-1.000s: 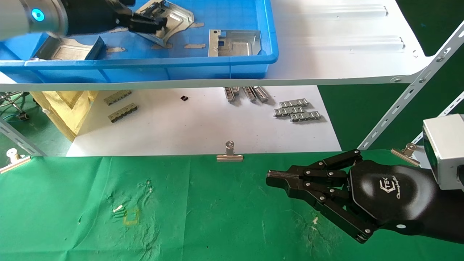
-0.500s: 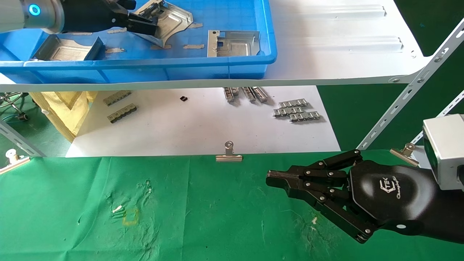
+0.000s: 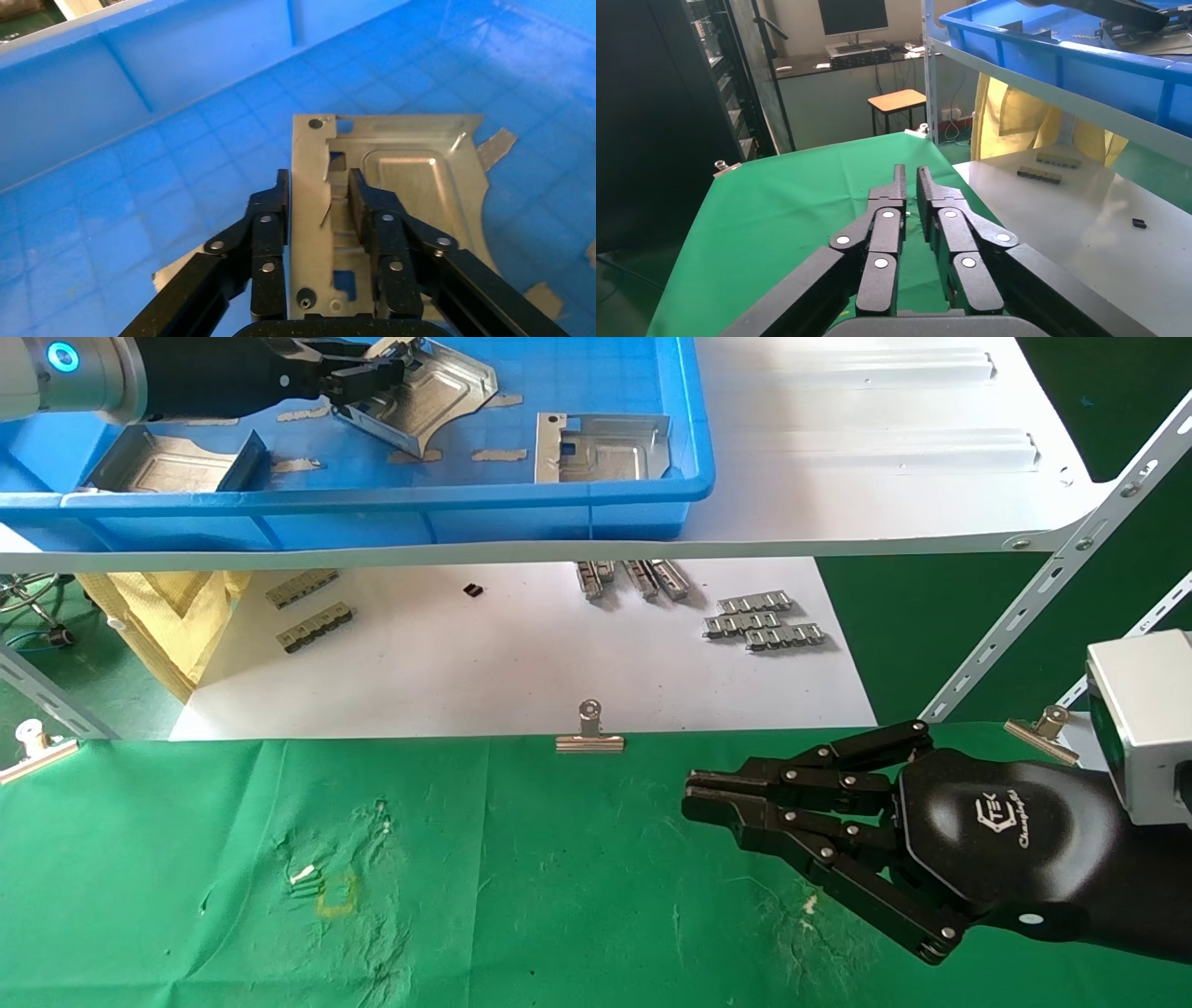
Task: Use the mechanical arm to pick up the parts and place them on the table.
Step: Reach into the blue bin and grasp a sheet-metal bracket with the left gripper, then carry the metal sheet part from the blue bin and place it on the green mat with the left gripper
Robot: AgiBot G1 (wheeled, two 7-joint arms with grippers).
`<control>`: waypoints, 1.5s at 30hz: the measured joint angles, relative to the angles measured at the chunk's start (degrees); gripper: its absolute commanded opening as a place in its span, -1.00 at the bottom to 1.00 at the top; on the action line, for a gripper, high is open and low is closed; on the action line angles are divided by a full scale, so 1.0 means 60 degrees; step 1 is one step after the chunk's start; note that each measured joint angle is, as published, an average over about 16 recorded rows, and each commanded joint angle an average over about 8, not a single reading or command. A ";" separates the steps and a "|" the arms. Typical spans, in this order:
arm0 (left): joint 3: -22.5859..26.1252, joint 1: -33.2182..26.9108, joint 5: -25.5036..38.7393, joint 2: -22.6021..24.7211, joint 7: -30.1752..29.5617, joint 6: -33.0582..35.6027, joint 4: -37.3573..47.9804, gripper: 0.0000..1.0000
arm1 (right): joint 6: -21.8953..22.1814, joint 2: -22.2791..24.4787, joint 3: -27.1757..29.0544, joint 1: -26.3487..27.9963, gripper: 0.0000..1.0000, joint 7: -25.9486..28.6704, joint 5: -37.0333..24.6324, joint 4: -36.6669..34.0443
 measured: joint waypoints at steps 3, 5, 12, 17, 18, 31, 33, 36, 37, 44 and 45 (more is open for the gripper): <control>-0.0067 -0.0004 -0.0094 -0.0018 0.0084 0.0038 0.0052 -1.00 | 0.0000 0.0000 0.0000 0.0000 1.00 0.0000 0.0000 0.0000; -0.0107 -0.0014 -0.0151 -0.0029 0.0155 0.0066 0.0081 -1.00 | 0.0000 0.0000 0.0000 0.0000 1.00 0.0000 0.0000 0.0000; -0.0260 -0.0129 -0.0374 -0.0109 0.0487 0.0340 0.0105 -1.00 | 0.0000 0.0000 0.0000 0.0000 1.00 0.0000 0.0000 0.0000; -0.0436 -0.0269 -0.0633 -0.0283 0.0819 0.0907 0.0002 -1.00 | 0.0000 0.0000 0.0000 0.0000 1.00 0.0000 0.0000 0.0000; -0.0477 -0.0297 -0.0695 -0.0331 0.0897 0.1059 -0.0029 -1.00 | 0.0000 0.0000 0.0000 0.0000 1.00 0.0000 0.0000 0.0000; -0.1101 -0.0432 -0.1665 -0.1264 0.2286 0.4076 -0.0502 -1.00 | 0.0000 0.0000 0.0000 0.0000 1.00 0.0000 0.0000 0.0000; -0.1176 -0.0409 -0.1794 -0.1409 0.2519 0.4594 -0.0556 -1.00 | 0.0000 0.0000 0.0000 0.0000 1.00 0.0000 0.0000 0.0000; -0.1272 -0.0350 -0.1976 -0.1629 0.2875 0.5331 -0.0653 -1.00 | 0.0000 0.0000 0.0000 0.0000 1.00 0.0000 0.0000 0.0000; -0.1294 -0.0318 -0.2036 -0.1703 0.2993 0.5550 -0.0703 -1.00 | 0.0000 0.0000 0.0000 0.0000 1.00 0.0000 0.0000 0.0000; -0.1248 0.0286 -0.2673 -0.2351 0.3672 0.6616 -0.1629 -1.00 | 0.0000 0.0000 0.0000 0.0000 1.00 0.0000 0.0000 0.0000; -0.1201 0.0443 -0.2829 -0.2479 0.3739 0.6687 -0.1881 -1.00 | 0.0000 0.0000 0.0000 0.0000 1.00 0.0000 0.0000 0.0000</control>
